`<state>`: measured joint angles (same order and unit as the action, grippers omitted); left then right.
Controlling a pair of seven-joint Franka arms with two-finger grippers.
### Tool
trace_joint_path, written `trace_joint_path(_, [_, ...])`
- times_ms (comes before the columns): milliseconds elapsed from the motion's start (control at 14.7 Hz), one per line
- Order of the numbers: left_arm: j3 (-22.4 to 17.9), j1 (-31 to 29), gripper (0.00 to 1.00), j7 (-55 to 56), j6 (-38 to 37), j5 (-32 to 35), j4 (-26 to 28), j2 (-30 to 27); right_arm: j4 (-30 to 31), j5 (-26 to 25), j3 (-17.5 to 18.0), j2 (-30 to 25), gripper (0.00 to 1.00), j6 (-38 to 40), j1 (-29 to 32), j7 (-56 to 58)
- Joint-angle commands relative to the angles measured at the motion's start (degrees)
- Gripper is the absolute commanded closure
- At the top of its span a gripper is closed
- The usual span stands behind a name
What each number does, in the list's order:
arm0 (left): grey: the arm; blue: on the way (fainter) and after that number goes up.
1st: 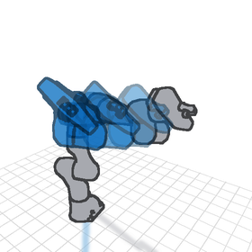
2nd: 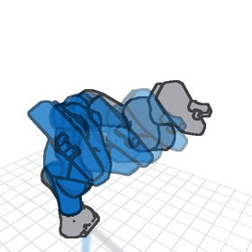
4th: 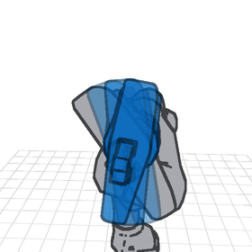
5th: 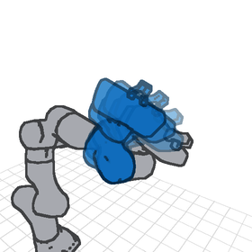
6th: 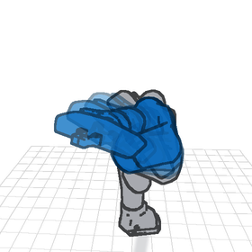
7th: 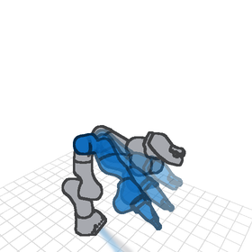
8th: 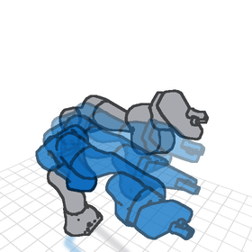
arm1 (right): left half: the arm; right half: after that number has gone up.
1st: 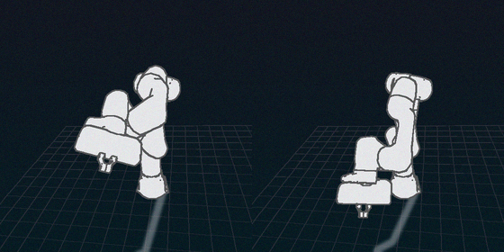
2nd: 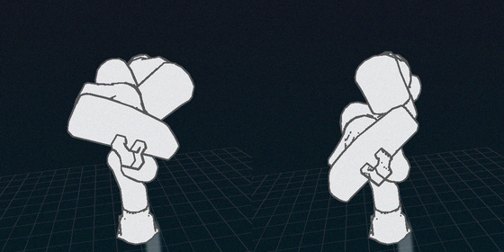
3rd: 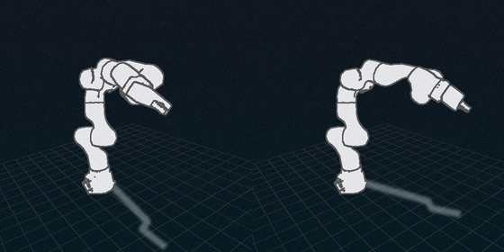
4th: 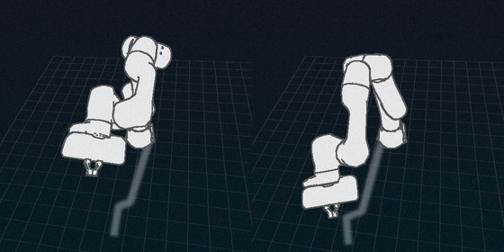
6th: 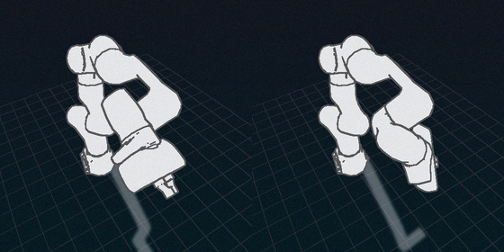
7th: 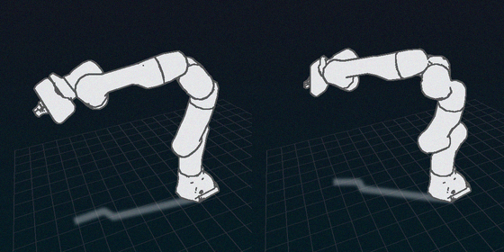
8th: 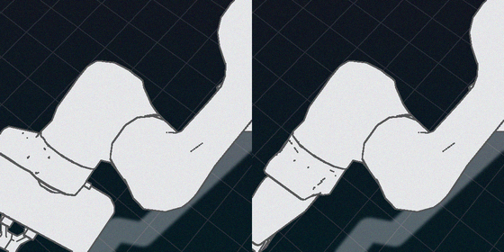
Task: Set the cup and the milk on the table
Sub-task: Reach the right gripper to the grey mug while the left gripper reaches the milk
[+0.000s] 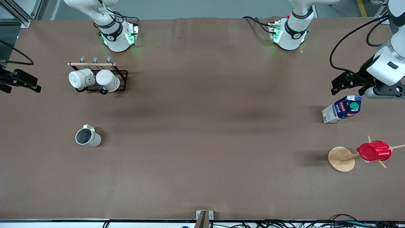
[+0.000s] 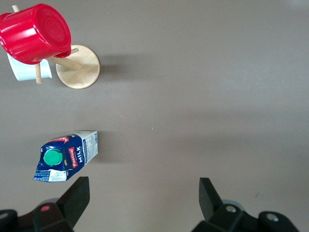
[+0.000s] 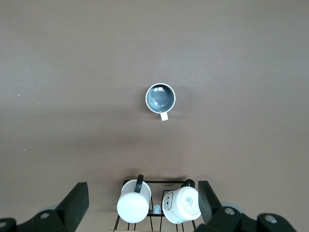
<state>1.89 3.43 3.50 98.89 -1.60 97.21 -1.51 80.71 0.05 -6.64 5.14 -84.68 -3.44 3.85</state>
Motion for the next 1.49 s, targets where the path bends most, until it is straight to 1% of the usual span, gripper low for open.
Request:
trace_joint_path(0, [-0.22, 0.08, 0.0, 0.37, -0.54, -0.07, -0.79, 0.27, 0.94, -0.93, 0.49, -0.83, 0.0, -0.23, -0.07, -1.21])
trace_joint_path(339, [-0.22, -0.09, 0.0, -0.24, -0.8, -0.07, -1.06, 0.27, 0.94, -0.75, 0.49, -0.83, 0.0, -0.22, 0.01, -1.21])
trace_joint_path(679, [-0.22, -3.25, 0.0, -0.42, -1.51, -0.07, -0.8, 0.36, 1.11, -0.93, 0.32, -0.48, 0.0, -0.66, 0.19, -0.33])
trace_joint_path(747, [-0.22, -4.21, 0.0, -0.86, -1.51, 0.02, -0.79, 0.88, 1.2, -1.1, 0.32, 0.13, 0.0, -1.19, 0.36, -0.24])
trace_joint_path(882, [-0.22, -4.66, 0.0, -1.04, -1.42, 1.15, -0.62, 1.77, 1.55, -2.41, 0.23, 3.37, 0.0, -3.29, 0.45, -0.15])
trace_joint_path(1018, [-0.22, -6.06, 0.0, -1.12, -0.89, 2.91, -0.53, 3.52, 3.56, -2.6, 0.05, 6.27, 0.0, -6.8, 0.54, 0.98])
trace_joint_path(1154, [-0.22, -6.68, 0.0, -1.39, -0.1, 4.14, 0.51, 4.58, 7.33, -2.6, 0.05, 8.65, 0.0, -13.46, 1.5, 2.82])
trace_joint_path(1290, [-0.22, -8.17, 0.0, -1.39, 2.96, 6.77, 4.28, 4.49, 11.21, -2.34, -0.12, 11.81, 0.0, -21.02, 2.21, 5.73])
trace_joint_path(1425, [-0.13, -10.63, 0.0, -2.0, 7.17, 6.96, 7.28, 4.58, 13.06, -1.99, -0.21, 15.14, 0.0, -26.74, 3.0, 5.91])
